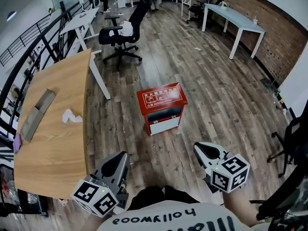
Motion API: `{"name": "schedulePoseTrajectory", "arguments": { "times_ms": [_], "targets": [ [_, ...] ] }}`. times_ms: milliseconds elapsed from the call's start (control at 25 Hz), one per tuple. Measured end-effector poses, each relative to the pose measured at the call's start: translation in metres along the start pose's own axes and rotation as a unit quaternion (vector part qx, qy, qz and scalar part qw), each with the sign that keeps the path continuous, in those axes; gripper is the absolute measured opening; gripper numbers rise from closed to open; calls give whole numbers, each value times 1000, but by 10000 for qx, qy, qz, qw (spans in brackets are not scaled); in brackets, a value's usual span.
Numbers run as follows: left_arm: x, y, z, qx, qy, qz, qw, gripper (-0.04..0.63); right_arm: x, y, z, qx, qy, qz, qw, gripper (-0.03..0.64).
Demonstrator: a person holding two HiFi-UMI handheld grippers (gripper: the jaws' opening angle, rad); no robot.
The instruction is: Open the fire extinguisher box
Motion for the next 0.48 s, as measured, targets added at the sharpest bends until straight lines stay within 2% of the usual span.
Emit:
{"name": "schedulePoseTrajectory", "arguments": {
  "times_ms": [280, 480],
  "targets": [
    [42, -9, 30, -148, 45, 65, 9999, 7, 39, -9, -20, -93, -19, 214, 9997, 11],
    [94, -39, 63, -164, 369, 116, 9991, 7, 70, -31, -46, -42, 263, 271, 9993, 11]
  ]
}}
Point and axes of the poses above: the fingertips, and each gripper's own axes: x forward along the fingers, z to its left, y out of its underside, the point moved 6 cm from there along -x, backward along the fingers, and after that the axes turned 7 degrees about -x, right-handed, at the moved point
